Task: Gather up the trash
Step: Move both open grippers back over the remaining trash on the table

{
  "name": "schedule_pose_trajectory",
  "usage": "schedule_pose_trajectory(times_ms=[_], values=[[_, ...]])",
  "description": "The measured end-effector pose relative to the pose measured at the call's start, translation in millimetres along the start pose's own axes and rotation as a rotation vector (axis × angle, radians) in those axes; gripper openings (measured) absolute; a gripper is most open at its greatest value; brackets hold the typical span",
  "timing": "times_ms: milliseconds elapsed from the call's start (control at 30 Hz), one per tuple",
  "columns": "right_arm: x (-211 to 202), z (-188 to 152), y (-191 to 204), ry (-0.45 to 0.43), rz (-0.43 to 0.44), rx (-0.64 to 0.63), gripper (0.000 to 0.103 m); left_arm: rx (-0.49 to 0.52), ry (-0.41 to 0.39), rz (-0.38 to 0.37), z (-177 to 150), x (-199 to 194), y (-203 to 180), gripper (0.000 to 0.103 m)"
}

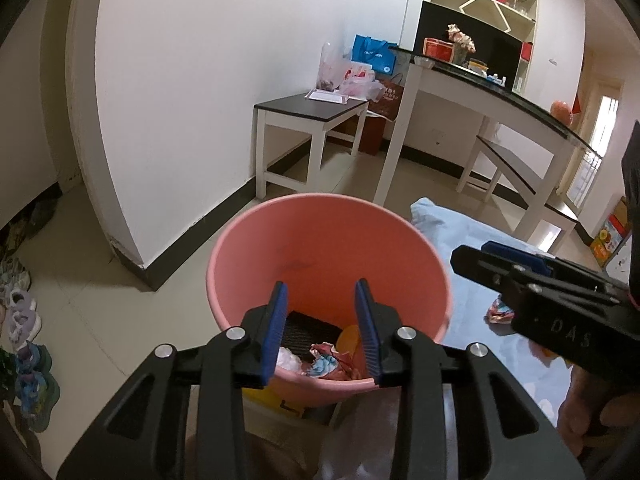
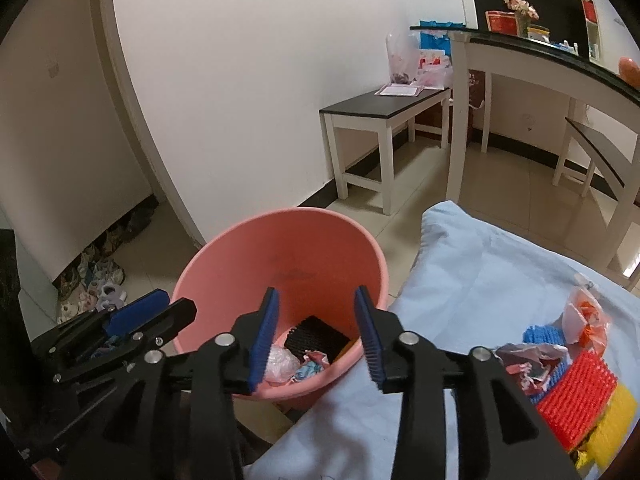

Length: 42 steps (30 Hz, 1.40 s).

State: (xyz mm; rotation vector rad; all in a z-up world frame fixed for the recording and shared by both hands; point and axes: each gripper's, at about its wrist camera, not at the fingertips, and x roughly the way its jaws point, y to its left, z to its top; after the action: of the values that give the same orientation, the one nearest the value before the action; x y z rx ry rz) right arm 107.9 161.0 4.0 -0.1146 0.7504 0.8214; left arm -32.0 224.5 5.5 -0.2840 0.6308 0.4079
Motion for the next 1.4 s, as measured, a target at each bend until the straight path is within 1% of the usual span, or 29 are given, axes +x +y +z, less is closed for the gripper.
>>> schedule_pose_trajectory(times_ms=[133, 300, 567, 767, 967, 1167, 1267, 1400], values=[[-16.2, -6.3, -5.4, -0.017, -0.005, 0.008, 0.043, 0.000, -0.012, -0.015, -0.2, -9.1, -6.2, 0.035], [-37.0, -14.1, -16.6, -0.041, -0.024, 0.023, 0.048, 0.029, -0.023, -0.039, -1.0, -19.7, -21.2, 0.035], [-75.5, -34.2, -43.2, -0.050, -0.059, 0.078, 0.051, 0.079, -0.037, -0.093, -5.3, -35.0, -53.5, 0.035], [-109.4, -50.9, -69.5, -0.074, -0.101, 0.127, 0.052, 0.111, -0.035, -0.136, -11.1, -41.9, -76.6, 0.035], [-138.2, -68.3, -97.8, -0.091, -0.151, 0.185, 0.052, 0.150, -0.026, -0.201, -17.0, -44.4, -101.8, 0.035], [-157.1, -87.3, -125.0, -0.092, -0.234, 0.209, 0.052, 0.205, -0.010, -0.274, -22.3, -40.7, -129.8, 0.035], [-163.0, -99.1, -141.4, -0.083, -0.265, 0.235, 0.052, 0.233, 0.007, -0.315, -24.3, -36.7, -145.2, 0.035], [-164.6, -113.6, -161.3, -0.065, -0.288, 0.277, 0.052, 0.275, 0.050, -0.383, -26.6, -26.4, -170.3, 0.035]])
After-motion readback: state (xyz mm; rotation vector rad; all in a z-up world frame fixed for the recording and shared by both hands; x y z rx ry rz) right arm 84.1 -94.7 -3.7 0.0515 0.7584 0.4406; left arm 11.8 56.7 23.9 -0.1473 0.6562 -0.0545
